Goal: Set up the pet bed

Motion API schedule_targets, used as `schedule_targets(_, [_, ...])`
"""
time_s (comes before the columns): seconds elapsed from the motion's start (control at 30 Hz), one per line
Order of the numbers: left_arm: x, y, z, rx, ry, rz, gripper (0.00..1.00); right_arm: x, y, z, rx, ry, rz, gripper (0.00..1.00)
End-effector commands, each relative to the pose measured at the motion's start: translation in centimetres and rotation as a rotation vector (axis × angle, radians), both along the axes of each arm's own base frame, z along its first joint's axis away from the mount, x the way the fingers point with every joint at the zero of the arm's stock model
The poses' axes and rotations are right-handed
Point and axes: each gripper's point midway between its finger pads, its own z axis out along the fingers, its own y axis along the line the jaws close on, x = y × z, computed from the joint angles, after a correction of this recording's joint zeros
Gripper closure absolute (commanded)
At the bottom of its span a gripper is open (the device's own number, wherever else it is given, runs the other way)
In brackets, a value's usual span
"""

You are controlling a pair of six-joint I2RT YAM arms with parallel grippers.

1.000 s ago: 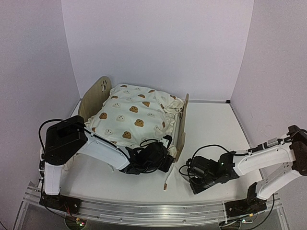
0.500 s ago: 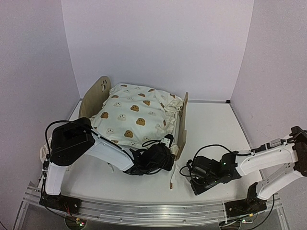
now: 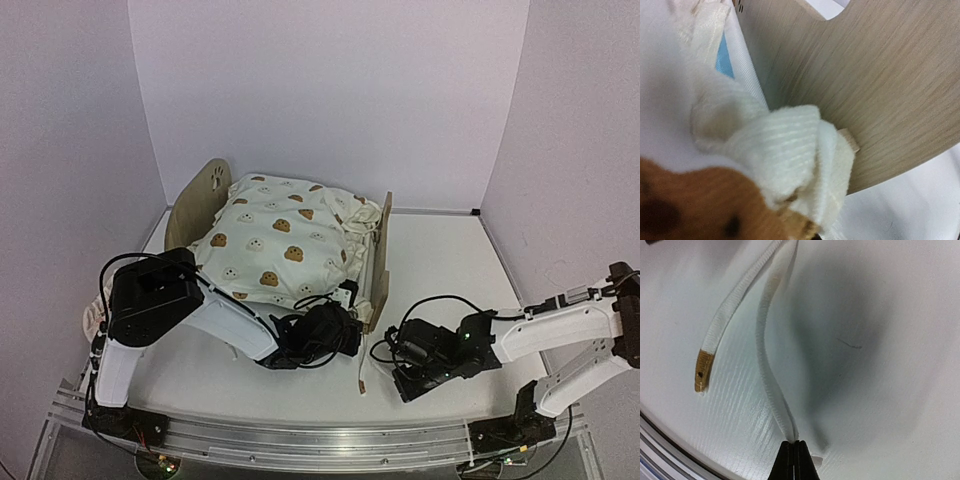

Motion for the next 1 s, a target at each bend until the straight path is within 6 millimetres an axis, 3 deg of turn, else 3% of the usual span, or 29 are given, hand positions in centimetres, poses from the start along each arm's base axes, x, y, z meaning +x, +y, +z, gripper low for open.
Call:
schedule_targets(0.0, [0.2,0.9,2.8,-0.073,-0.01,0.013,1.0,2.4,0.3,2.3,-0.002,-0.083,-0.058,1.0])
schedule_targets(0.17, [-0.5,1.7,2.5,-0.072,0.014,0.004,1.0,4.0,0.2,3.2,-0.023,-0.11,-0.108,1.0])
schedule_targets(0.43, [-1.5,2.0,3.0,-0.098,0.051,-0.03,1.0,6.0,2.7,4.9,0.018,-0.115,-0.113,1.0])
schedule_targets(0.73, [-2.1,2.2,3.7,-0.097,0.084,-0.051,1.0,8.4,4.2,5.5,0.072,-0.083,-0.248,1.0])
schedule_targets(0.97, [-2.6,2.5,3.9,-0.102,0.095,-0.064,1.0,10.0,5.5,5.5,0.056,-0.108,-0.247,1.0])
